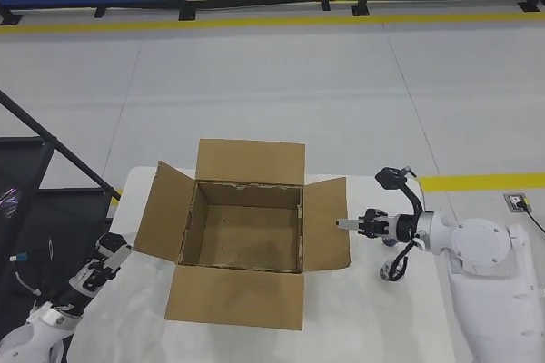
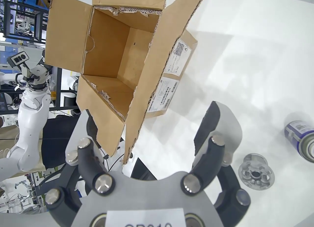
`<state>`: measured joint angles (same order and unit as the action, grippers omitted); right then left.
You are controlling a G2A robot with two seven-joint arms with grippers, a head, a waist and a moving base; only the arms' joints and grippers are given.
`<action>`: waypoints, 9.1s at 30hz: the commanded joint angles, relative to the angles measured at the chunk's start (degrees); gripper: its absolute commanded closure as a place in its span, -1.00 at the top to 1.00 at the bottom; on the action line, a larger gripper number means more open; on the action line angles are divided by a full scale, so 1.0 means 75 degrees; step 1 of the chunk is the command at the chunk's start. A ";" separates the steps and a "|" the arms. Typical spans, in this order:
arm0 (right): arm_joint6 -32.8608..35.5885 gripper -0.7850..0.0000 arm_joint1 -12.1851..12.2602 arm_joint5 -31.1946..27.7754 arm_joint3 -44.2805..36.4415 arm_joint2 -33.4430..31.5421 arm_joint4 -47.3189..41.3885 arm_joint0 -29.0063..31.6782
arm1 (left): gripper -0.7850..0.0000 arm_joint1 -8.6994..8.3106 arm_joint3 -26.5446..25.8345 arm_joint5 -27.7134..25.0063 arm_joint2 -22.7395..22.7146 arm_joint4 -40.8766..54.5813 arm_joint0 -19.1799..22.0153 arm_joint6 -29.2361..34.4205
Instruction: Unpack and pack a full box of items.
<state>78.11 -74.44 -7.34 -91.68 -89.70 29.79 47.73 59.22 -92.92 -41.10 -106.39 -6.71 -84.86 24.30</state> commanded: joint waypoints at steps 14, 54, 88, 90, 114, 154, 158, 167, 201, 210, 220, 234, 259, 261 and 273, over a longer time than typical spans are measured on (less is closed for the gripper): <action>-0.0943 1.00 0.0410 -0.1330 -0.1432 -0.0849 0.2616 0.1742 | 1.00 0.0000 0.0000 0.0000 0.0000 0.0000 0.0000 0.0000; -0.1099 -0.91 0.0867 -0.1484 0.1385 0.0001 0.3468 0.1450 | 1.00 0.0000 0.0000 0.0000 0.0000 0.0000 0.0000 0.0000; -0.1924 -1.00 0.0344 0.1634 -0.0498 0.4709 0.2207 -0.2202 | 1.00 -0.0007 -0.0041 0.0015 -0.0483 0.0332 -0.0442 -0.0412; -0.2173 -1.00 0.0106 0.1801 0.0208 0.5410 0.2009 -0.2686 | 1.00 -0.0010 -0.0051 0.0004 -0.0539 0.0480 -0.0521 -0.0387; -0.2940 -1.00 -0.0518 0.1426 0.2538 0.6582 0.1263 -0.3494 | 1.00 -0.0012 -0.0057 0.0008 -0.0558 0.0535 -0.0550 -0.0355; -0.3739 1.00 -0.4437 -0.0054 1.0213 0.9171 0.0132 -0.5893 | 1.00 -0.0012 -0.0057 0.0008 -0.0558 0.0535 -0.0550 -0.0355; -0.3893 1.00 -0.4407 -0.0368 0.9903 0.9129 0.0306 -0.6048 | 1.00 -0.0012 -0.0057 0.0008 -0.0558 0.0535 -0.0550 -0.0355; -0.4173 1.00 -0.4050 0.0257 0.8339 0.8992 0.1160 -0.6063 | 1.00 -0.0012 -0.0057 0.0008 -0.0558 0.0535 -0.0550 -0.0355; -0.1631 1.00 -0.0597 0.4589 -0.2239 0.1052 0.6867 0.1688 | 1.00 -0.0012 -0.0057 0.0008 -0.0558 0.0535 -0.0550 -0.0355; -0.0997 1.00 -0.0627 0.4683 0.0299 0.0688 0.6405 0.0447 | 1.00 -0.0012 -0.0057 0.0008 -0.0558 0.0535 -0.0550 -0.0355; -0.1181 -0.03 -0.0709 0.5351 0.2055 0.0927 0.6641 -0.0447 | 1.00 -0.0012 -0.0057 0.0008 -0.0558 0.0535 -0.0550 -0.0355; -0.2177 -1.00 -0.0810 0.5853 0.1059 0.1170 0.6755 -0.0153 | 1.00 -0.0012 -0.0057 0.0008 -0.0558 0.0535 -0.0550 -0.0355; -0.2063 -1.00 -0.2094 0.2242 0.2095 0.6454 0.5377 -0.3594 | 1.00 -0.0012 -0.0057 0.0008 -0.0558 0.0535 -0.0550 -0.0355; -0.2042 -1.00 -0.2390 0.2167 0.3054 0.6967 0.5024 -0.3988 | 1.00 -0.0012 -0.0057 0.0008 -0.0558 0.0535 -0.0550 -0.0355; -0.3141 -1.00 -0.3877 0.1428 0.7233 0.8182 0.3412 -0.5035 | 1.00 -0.0012 -0.0057 0.0008 -0.0558 0.0535 -0.0550 -0.0355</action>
<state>54.79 -102.54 3.36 -40.01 -28.96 55.66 10.36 59.13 -93.35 -41.04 -110.58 -2.69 -88.99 21.64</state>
